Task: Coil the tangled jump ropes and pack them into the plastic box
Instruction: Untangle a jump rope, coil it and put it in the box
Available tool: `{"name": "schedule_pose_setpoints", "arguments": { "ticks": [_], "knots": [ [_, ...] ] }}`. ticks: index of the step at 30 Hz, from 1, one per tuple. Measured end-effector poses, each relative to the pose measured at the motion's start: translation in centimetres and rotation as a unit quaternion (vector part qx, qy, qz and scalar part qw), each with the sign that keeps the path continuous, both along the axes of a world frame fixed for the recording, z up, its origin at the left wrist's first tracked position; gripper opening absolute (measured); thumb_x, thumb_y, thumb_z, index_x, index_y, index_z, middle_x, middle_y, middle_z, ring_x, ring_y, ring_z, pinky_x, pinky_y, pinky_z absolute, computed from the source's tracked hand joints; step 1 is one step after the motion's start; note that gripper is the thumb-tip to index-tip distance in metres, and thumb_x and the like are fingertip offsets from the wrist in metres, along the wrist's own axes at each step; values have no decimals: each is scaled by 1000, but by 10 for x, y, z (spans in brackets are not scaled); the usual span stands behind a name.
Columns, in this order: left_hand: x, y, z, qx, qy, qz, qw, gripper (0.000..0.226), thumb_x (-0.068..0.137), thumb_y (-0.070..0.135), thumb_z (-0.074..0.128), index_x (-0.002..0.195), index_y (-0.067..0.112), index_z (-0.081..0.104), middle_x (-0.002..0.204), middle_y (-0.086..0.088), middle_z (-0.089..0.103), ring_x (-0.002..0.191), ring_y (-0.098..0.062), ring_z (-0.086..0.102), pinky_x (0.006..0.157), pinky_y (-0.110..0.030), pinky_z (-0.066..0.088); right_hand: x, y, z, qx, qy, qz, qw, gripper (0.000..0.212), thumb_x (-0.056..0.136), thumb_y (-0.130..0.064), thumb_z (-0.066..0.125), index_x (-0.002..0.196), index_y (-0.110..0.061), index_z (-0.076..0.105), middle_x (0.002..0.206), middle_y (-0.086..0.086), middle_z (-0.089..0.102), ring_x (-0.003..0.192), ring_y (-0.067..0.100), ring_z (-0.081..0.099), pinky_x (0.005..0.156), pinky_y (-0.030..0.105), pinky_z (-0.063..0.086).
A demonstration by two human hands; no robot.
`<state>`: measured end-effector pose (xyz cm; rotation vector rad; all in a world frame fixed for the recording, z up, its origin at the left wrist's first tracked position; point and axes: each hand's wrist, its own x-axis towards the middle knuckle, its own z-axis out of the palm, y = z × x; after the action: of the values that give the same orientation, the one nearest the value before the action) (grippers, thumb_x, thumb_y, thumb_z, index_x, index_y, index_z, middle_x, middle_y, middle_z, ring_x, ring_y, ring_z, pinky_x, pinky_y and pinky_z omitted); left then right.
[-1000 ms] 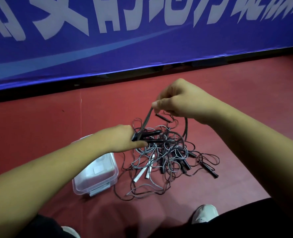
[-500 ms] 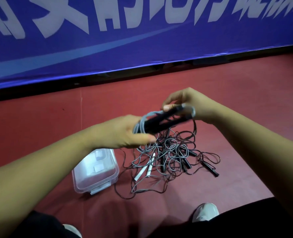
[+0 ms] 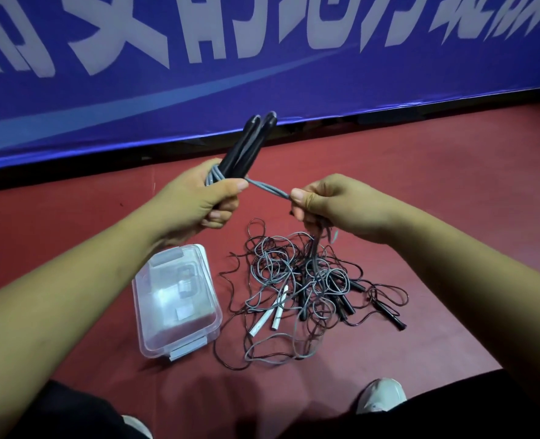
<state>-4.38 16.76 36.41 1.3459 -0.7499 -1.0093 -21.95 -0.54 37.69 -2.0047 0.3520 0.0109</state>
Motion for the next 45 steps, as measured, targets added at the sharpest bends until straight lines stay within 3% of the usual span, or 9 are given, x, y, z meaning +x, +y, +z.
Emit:
{"name": "schedule_pose_setpoints", "arguments": {
  "ticks": [4,7,11,15,21,29,35,40,45],
  "knots": [
    [9,-1,-2,-1,1,46,999,20,95,9,60,100,22,46,58,1,29,49,-9,22,39,-17,16,0,4,0,65,0,-2,998,34,104,-28,49,98,0,67,61,-3,35,55,14,35,54,26,36],
    [20,-1,-2,21,9,70,997,22,94,15,63,91,22,42,58,2,30,46,-8,23,37,-16,17,-3,7,3,30,8,-25,999,17,98,-24,61,107,-10,61,61,-3,42,51,13,38,47,25,34],
    [38,5,-6,46,-39,96,994,26,90,22,67,87,21,41,57,2,32,44,-8,26,36,-16,21,-6,13,10,-81,12,-17,997,18,100,-26,58,91,-11,62,56,-4,48,47,12,43,46,25,36],
    [40,6,-16,98,-189,100,972,29,88,22,73,89,18,44,63,-10,42,50,-15,33,44,-24,26,-5,24,19,-163,15,-14,986,27,102,-27,53,80,-15,64,56,0,55,43,6,51,48,21,42],
    [39,3,-20,223,-492,61,839,39,81,44,76,97,20,49,84,-1,59,75,-21,54,64,-31,38,-1,39,33,-73,7,-41,996,31,100,-29,57,77,-10,67,46,-9,43,41,9,35,44,21,31],
    [3,-7,-37,280,-593,-59,753,56,72,75,63,87,22,51,75,2,57,68,-16,54,59,-34,40,0,42,45,-260,-26,-15,965,17,87,-16,70,71,-12,73,50,-1,52,38,5,40,39,14,29],
    [-5,-5,-37,282,-610,-202,713,31,91,49,61,99,20,52,69,4,53,60,-12,50,53,-31,37,0,30,36,-383,-41,-38,922,9,86,-28,73,93,-23,75,72,-11,64,73,13,60,67,29,48],
    [-16,-3,-34,241,-587,-282,719,21,95,37,58,105,23,46,65,4,51,48,-5,43,45,-18,31,5,22,29,-421,-55,-49,904,9,83,-35,76,88,-30,70,60,-23,50,75,12,52,64,27,34],
    [-29,3,-27,173,-557,-293,758,22,94,36,61,101,21,48,54,0,39,46,-13,37,44,-21,25,8,-2,22,-326,-40,-63,942,14,73,-36,86,79,-28,76,65,-13,65,68,5,62,63,25,48]
  ]
}}
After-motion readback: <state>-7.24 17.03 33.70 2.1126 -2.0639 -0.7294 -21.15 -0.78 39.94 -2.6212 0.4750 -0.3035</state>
